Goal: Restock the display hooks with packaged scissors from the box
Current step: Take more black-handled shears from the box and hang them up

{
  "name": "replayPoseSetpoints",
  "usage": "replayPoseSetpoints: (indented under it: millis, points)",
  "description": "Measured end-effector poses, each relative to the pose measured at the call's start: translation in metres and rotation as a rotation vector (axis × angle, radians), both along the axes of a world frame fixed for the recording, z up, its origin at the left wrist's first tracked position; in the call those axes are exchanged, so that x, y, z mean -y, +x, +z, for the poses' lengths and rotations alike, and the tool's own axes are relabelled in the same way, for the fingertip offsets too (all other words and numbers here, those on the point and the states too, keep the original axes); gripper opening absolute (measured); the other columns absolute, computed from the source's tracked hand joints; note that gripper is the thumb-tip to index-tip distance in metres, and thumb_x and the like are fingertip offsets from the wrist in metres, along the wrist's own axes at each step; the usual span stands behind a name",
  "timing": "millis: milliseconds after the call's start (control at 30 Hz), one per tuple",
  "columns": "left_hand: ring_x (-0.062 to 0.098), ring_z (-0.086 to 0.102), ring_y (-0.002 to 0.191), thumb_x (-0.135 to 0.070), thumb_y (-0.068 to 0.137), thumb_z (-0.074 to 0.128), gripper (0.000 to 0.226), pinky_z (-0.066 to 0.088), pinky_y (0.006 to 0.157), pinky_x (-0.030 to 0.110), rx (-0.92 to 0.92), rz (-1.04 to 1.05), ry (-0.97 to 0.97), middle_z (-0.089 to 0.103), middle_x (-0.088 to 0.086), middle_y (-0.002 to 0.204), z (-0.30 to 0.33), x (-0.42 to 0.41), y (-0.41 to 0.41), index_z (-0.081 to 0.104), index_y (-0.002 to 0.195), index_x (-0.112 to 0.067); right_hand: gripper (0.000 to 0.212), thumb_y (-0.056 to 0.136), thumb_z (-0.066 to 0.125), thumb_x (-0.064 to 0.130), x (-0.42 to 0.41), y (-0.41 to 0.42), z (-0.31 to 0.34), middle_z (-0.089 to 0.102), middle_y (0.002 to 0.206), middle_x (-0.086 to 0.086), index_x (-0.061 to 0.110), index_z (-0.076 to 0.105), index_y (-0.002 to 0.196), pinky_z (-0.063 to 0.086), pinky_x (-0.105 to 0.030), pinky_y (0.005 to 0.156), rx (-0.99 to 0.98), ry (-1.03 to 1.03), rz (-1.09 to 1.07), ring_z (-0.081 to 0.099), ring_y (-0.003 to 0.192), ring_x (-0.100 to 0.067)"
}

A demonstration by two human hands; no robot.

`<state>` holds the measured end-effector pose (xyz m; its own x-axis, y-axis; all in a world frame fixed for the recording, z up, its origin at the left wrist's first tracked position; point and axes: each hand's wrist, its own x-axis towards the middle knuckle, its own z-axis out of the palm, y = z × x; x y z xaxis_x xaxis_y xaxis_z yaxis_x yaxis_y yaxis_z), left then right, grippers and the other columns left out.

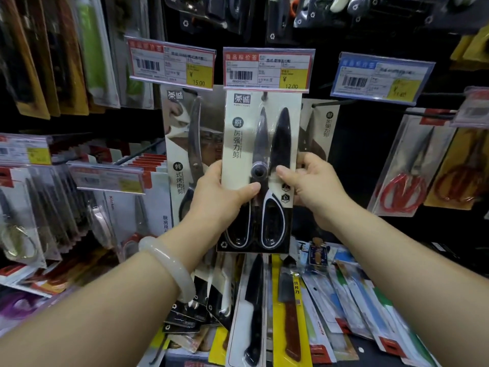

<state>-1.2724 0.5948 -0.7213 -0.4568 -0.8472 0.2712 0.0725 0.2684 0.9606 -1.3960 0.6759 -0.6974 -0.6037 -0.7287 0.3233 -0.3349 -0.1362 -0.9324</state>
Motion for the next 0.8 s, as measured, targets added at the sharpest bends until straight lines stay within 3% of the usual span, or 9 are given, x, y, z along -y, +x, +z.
replayPoseSetpoints:
  millis: [67,200,333,533,700,800]
  points:
    - [0.02,0.062,0.105,-0.018,0.076,0.076,0.059,0.049,0.097,0.043,0.053,0.065,-0.014,0.064,-0.001,0.113,-0.004,0.002,-0.003,0.048,0.127,-0.023,0.022,0.089,0.06,0.023,0.005,-0.002,-0.002,0.065,0.11,-0.009,0.02,0.053,0.109,0.051,-0.049,0.091,-0.141,0.085,-0.118,0.063,0.102,-0.027]
    - [0.029,0.052,0.122,-0.041,0.059,0.075,0.096,0.043,0.102,0.049,0.241,0.215,0.027,0.051,0.009,0.135,-0.022,-0.006,-0.005,0.028,0.141,-0.025,0.059,0.086,0.062,0.038,-0.003,-0.005,-0.013,0.045,0.136,-0.01,0.013,0.038,0.133,0.04,-0.041,0.103,-0.405,0.294,-0.318,0.045,0.125,-0.027]
    - [0.03,0.032,0.135,-0.029,0.081,0.069,0.081,0.03,0.112,0.042,0.494,0.285,-0.128,0.033,0.012,0.145,-0.042,-0.039,-0.013,0.022,0.145,-0.016,0.058,0.087,0.061,0.034,-0.025,-0.01,-0.037,0.037,0.139,-0.007,0.018,0.035,0.137,0.036,-0.036,0.106,-0.61,0.505,-0.242,0.037,0.13,-0.025]
    - [0.027,0.004,0.146,-0.035,0.089,0.056,0.079,0.009,0.118,0.038,0.764,0.125,-0.475,0.001,0.007,0.159,-0.068,-0.086,-0.047,0.007,0.149,-0.021,0.063,0.089,0.058,0.028,-0.066,-0.032,-0.077,0.029,0.145,-0.008,0.016,0.027,0.143,0.031,-0.038,0.109,-0.841,0.796,-0.123,0.026,0.135,-0.029]
    - [0.028,-0.014,0.147,-0.034,0.089,0.055,0.083,-0.003,0.118,0.043,0.966,-0.109,-0.673,-0.014,0.012,0.159,-0.082,-0.127,-0.089,0.0,0.151,-0.022,0.068,0.09,0.057,0.028,-0.123,-0.057,-0.098,0.019,0.152,-0.006,0.015,0.02,0.145,0.021,-0.038,0.114,-0.927,0.937,-0.131,0.013,0.142,-0.026]
    - [0.028,-0.015,0.147,-0.034,0.088,0.056,0.085,-0.005,0.117,0.044,1.005,-0.217,-0.795,-0.016,0.013,0.159,-0.084,-0.16,-0.122,0.001,0.151,-0.02,0.068,0.091,0.055,0.029,-0.168,-0.08,-0.105,0.015,0.154,-0.006,0.017,0.017,0.146,0.013,-0.036,0.117,-0.918,1.024,-0.154,0.006,0.145,-0.026]
